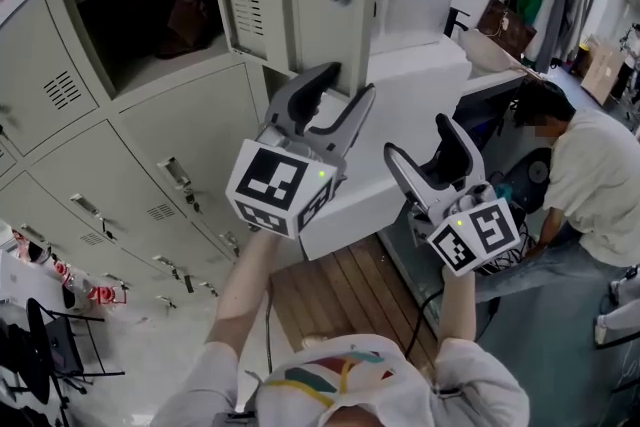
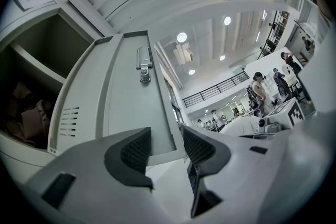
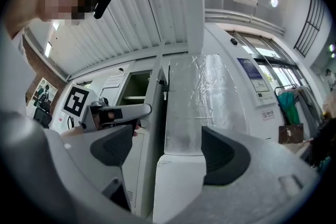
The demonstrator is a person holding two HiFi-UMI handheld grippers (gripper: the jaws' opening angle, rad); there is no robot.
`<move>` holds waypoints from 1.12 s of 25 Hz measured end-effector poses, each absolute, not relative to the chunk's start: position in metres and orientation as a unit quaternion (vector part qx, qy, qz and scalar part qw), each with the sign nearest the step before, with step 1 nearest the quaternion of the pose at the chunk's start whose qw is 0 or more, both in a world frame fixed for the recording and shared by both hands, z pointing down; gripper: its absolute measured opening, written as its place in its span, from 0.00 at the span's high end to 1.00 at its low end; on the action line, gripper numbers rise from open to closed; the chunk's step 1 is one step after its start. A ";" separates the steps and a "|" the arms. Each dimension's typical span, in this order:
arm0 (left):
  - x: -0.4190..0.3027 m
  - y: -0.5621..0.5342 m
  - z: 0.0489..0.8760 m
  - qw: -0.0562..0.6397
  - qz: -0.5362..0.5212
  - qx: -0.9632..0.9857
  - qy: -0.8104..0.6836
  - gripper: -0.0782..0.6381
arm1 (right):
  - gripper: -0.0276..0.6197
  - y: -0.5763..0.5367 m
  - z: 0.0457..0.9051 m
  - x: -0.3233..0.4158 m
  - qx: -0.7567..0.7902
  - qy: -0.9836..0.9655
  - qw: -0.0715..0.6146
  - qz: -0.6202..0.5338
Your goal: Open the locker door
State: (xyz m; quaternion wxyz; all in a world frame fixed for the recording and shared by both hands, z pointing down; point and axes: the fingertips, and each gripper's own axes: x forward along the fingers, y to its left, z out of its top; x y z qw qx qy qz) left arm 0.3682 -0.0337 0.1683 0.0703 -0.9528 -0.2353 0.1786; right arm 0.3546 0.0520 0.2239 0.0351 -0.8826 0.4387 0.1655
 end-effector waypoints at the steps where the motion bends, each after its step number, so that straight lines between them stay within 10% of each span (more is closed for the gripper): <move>1: 0.367 -0.034 0.168 0.069 0.178 -0.953 -0.236 0.64 | 0.33 0.053 0.225 0.354 -0.883 0.437 0.037 0.165; 24: 0.291 -0.075 0.151 0.069 0.202 -0.959 -0.185 0.58 | 0.34 0.020 0.216 0.305 -0.862 0.474 0.048 0.175; 28: 0.261 -0.102 0.151 0.075 0.209 -0.964 -0.146 0.59 | 0.53 -0.005 0.210 0.288 -0.848 0.496 0.049 0.183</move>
